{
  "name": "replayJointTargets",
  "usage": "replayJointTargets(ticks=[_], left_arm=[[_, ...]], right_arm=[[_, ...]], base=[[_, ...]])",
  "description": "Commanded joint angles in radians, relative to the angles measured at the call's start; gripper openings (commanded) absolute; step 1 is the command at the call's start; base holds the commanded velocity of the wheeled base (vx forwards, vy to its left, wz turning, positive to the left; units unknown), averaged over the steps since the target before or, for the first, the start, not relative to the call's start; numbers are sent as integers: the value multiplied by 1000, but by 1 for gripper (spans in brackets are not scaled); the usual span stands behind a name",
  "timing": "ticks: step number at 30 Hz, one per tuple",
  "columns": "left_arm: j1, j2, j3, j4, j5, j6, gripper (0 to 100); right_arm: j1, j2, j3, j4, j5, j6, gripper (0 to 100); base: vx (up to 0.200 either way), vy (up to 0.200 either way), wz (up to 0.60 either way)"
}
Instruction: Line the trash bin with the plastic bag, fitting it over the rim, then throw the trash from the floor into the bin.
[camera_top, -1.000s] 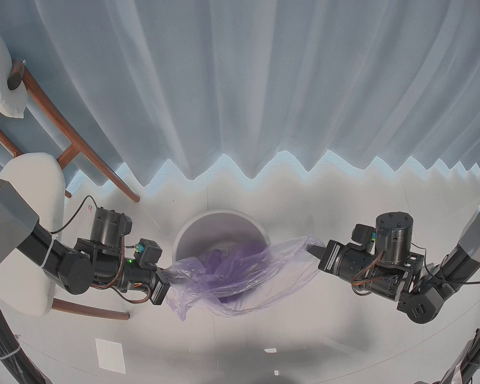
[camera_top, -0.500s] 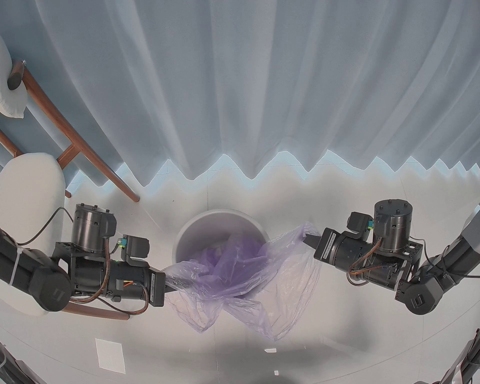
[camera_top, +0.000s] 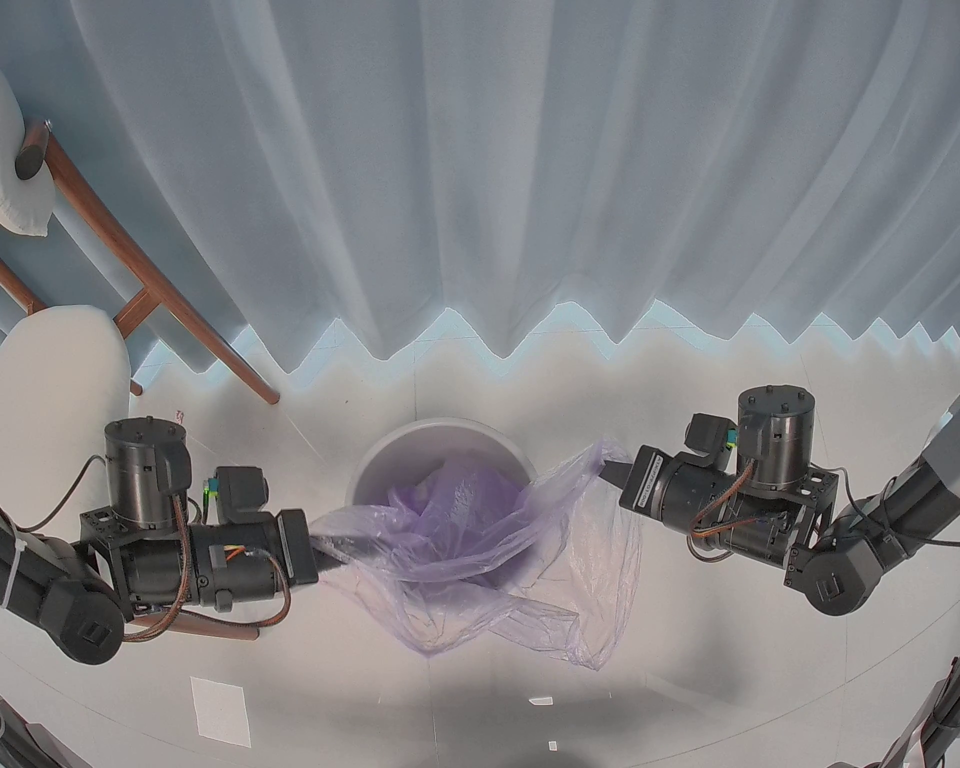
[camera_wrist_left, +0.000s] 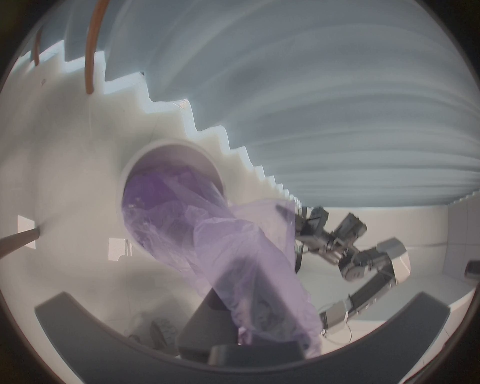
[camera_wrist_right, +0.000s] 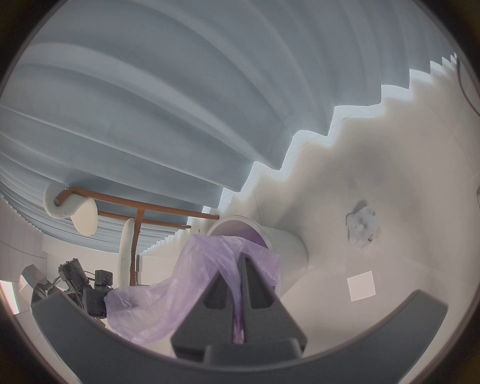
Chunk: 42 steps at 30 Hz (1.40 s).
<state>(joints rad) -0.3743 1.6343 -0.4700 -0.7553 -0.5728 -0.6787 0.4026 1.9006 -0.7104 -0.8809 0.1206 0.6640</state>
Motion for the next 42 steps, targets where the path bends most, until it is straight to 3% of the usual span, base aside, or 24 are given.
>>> replayJointTargets(ticks=[1, 10, 17, 23, 30, 42], left_arm=[[-12, 67, -90, -52, 105, -35, 0], [11, 139, -263, -13, 57, -1, 0], [41, 190, -276, 10, 59, 1, 0], [90, 217, -377, 42, 56, -2, 0], [94, 216, -493, 163, 57, -5, 0], [103, 216, -521, 217, 57, -5, 0]], right_arm=[[-1, 6, -115, 77, 1, -4, 0], [1, 57, -345, 287, 2, -4, 0], [-1, 130, -429, 301, 2, -32, 0], [-16, 199, -532, 316, 2, -90, 0], [-33, 236, -670, 422, 2, -90, 0], [-73, 285, -756, 457, 2, -92, 0]], base=[[0, 0, 0], [0, 0, 0], [0, 0, 0], [0, 0, 0], [0, 0, 0], [0, 0, 0]])
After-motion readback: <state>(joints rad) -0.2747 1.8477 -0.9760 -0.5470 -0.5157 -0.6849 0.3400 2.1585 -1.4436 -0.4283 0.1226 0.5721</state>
